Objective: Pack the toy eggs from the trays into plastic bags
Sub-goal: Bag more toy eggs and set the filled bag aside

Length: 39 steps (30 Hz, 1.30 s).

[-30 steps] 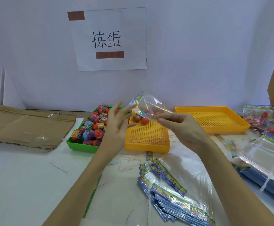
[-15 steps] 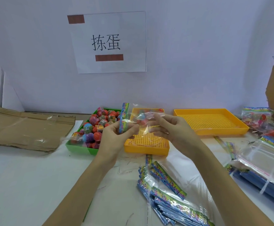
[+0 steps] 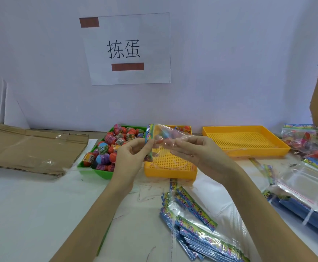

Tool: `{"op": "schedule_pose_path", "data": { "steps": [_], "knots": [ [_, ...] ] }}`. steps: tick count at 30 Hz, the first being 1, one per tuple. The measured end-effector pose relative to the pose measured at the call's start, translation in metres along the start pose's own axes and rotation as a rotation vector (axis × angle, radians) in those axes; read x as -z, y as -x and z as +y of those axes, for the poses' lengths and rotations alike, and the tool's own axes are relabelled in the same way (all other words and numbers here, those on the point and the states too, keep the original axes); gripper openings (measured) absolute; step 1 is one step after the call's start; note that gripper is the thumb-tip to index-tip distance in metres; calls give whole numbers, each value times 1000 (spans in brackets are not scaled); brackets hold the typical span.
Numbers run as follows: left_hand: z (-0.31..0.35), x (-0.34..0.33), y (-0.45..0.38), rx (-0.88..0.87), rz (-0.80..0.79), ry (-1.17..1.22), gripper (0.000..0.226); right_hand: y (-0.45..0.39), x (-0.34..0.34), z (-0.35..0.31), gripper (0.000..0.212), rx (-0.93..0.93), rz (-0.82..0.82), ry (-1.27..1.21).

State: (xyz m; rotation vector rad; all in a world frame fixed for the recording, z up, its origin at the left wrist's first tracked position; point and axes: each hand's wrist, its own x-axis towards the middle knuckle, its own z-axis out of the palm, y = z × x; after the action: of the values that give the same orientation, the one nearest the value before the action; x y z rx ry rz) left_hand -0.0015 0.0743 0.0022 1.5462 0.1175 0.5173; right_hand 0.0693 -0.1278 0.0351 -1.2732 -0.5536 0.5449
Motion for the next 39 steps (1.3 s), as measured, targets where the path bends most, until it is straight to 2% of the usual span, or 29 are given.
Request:
{"op": "schedule_pose_path", "data": {
  "steps": [3, 6, 12, 15, 17, 19, 22, 27, 29, 31, 34, 36, 39],
  "knots": [
    [-2, 0, -1, 12, -20, 0, 22, 1, -3, 0, 34, 1, 13, -24],
    [1, -1, 0, -13, -41, -5, 38, -1, -4, 1, 34, -41, -35, -69],
    [2, 2, -2, -16, -75, -61, 31, -3, 4, 1, 29, -72, -21, -225],
    [3, 3, -3, 25, -90, -30, 19, -3, 9, 5, 38, -74, -42, -156],
    [3, 3, -3, 59, -120, -9, 24, -3, 11, 5, 43, -78, -114, -100],
    [2, 2, -2, 67, -129, -34, 31, -2, 12, 4, 40, -98, -167, -66],
    [0, 4, -1, 40, -111, -115, 24, -2, 10, 3, 35, -70, -210, -26],
    [2, 5, 0, 37, -106, -123, 29, -3, 10, 4, 34, -48, -148, 21],
    [2, 2, -1, 12, -57, -131, 38, -2, 12, 3, 32, -63, -118, 63],
    [3, 3, -2, -107, 4, -234, 58, -2, 12, 2, 31, -56, -85, 155],
    [4, 10, -1, -515, -55, -679, 82, 1, 4, 2, 28, 26, -70, 279],
    [5, 9, 0, -718, -145, -949, 87, 2, -4, 3, 28, 49, -91, 313],
    [2, -2, 7, -848, -172, -1078, 75, 4, -16, 3, 26, 104, -113, 506]
  ]
}}
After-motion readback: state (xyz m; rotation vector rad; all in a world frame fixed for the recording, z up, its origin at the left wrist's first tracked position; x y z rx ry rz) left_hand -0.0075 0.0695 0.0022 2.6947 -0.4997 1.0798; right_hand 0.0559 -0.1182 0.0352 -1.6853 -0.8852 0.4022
